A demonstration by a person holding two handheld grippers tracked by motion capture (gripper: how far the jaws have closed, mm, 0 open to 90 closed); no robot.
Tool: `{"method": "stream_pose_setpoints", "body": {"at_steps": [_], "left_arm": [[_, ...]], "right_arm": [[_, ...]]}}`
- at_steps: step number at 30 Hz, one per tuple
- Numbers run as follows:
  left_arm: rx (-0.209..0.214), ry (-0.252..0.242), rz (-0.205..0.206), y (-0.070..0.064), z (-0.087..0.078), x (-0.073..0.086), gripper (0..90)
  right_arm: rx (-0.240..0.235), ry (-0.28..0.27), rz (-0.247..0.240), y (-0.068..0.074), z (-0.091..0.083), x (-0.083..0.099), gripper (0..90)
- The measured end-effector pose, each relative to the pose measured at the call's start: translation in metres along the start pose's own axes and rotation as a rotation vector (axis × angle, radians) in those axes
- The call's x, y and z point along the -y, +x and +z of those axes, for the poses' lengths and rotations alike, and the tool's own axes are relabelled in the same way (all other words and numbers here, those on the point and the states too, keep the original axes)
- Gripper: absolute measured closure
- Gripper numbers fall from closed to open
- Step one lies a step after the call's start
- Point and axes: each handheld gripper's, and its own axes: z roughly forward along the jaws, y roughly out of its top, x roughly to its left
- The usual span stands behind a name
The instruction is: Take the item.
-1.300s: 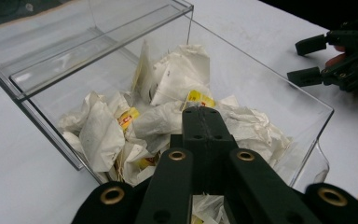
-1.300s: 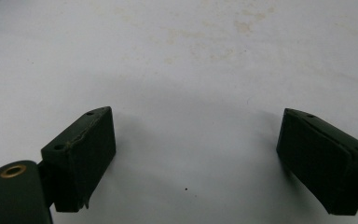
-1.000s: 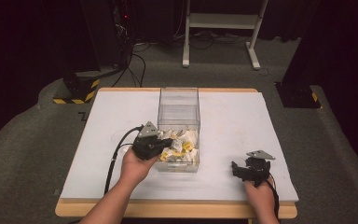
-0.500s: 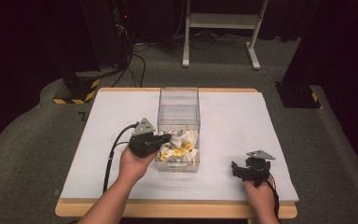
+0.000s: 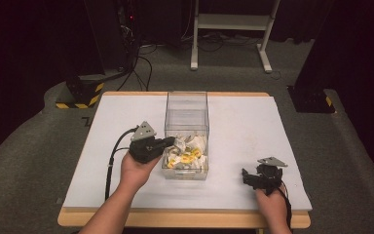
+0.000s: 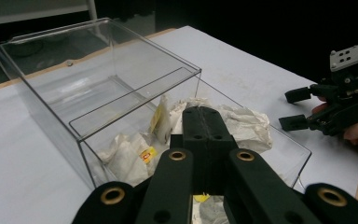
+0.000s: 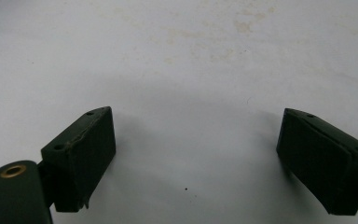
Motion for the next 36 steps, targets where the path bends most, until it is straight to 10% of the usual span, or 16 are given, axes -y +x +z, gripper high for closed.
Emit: {"method": "stream_pose_setpoints", "body": {"at_steps": [36], "left_arm": [[-0.166,-0.068,-0.089,0.05,-0.067,0.019,90.0]], "right_arm": [[-0.002,0.004,0.005,0.0,0.0,0.0,11.4]]}}
